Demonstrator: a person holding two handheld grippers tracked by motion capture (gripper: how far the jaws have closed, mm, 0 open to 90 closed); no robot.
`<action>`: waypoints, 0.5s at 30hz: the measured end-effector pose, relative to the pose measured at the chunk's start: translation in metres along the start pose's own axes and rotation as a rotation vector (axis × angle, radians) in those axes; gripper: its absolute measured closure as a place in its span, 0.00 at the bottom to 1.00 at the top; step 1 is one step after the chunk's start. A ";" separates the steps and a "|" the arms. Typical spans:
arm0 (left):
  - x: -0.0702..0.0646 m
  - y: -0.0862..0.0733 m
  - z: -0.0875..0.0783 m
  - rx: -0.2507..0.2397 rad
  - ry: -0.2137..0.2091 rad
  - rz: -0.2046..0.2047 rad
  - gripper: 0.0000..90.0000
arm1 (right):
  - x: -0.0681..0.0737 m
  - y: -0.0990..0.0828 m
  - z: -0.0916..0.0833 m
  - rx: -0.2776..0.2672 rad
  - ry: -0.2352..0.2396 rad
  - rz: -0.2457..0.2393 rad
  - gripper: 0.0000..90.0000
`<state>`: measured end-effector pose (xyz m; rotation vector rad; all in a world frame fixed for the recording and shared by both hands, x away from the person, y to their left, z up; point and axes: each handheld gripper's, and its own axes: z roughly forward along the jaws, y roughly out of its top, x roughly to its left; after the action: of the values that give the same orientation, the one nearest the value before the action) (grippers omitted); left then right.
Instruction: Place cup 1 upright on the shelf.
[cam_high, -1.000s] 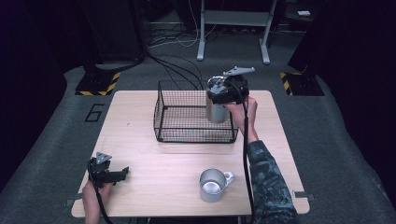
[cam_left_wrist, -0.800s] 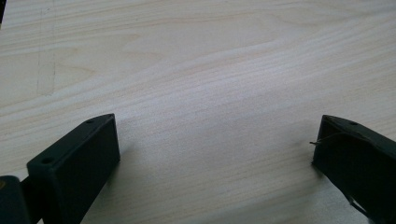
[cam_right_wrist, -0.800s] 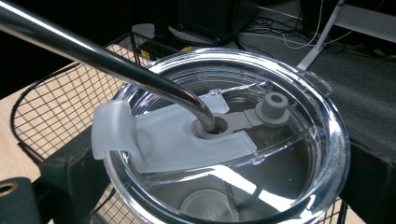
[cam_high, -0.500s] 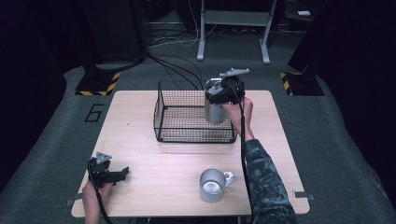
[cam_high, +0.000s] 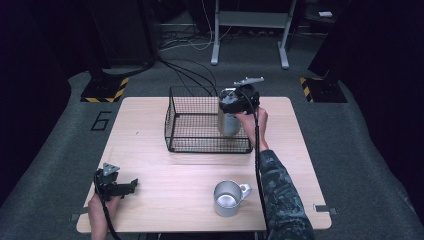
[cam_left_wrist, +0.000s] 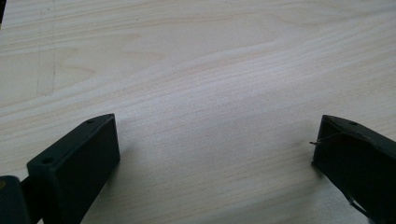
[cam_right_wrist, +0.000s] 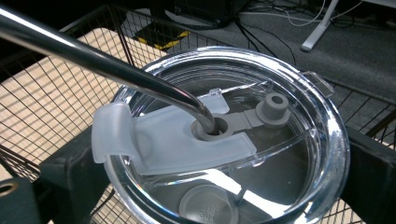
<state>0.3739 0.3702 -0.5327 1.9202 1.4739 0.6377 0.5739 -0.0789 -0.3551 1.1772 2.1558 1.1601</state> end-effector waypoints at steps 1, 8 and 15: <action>0.000 0.000 0.000 0.004 -0.003 0.001 0.00 | -0.001 -0.001 0.002 0.003 -0.001 0.001 0.04; 0.000 0.000 0.000 0.005 -0.003 0.001 0.00 | -0.005 -0.007 0.010 0.029 -0.008 0.016 0.04; 0.000 0.000 0.000 0.005 -0.005 0.000 0.00 | -0.006 -0.012 0.018 0.047 -0.016 0.008 0.04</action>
<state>0.3739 0.3704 -0.5324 1.9241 1.4735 0.6302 0.5839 -0.0790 -0.3758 1.2123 2.1789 1.1054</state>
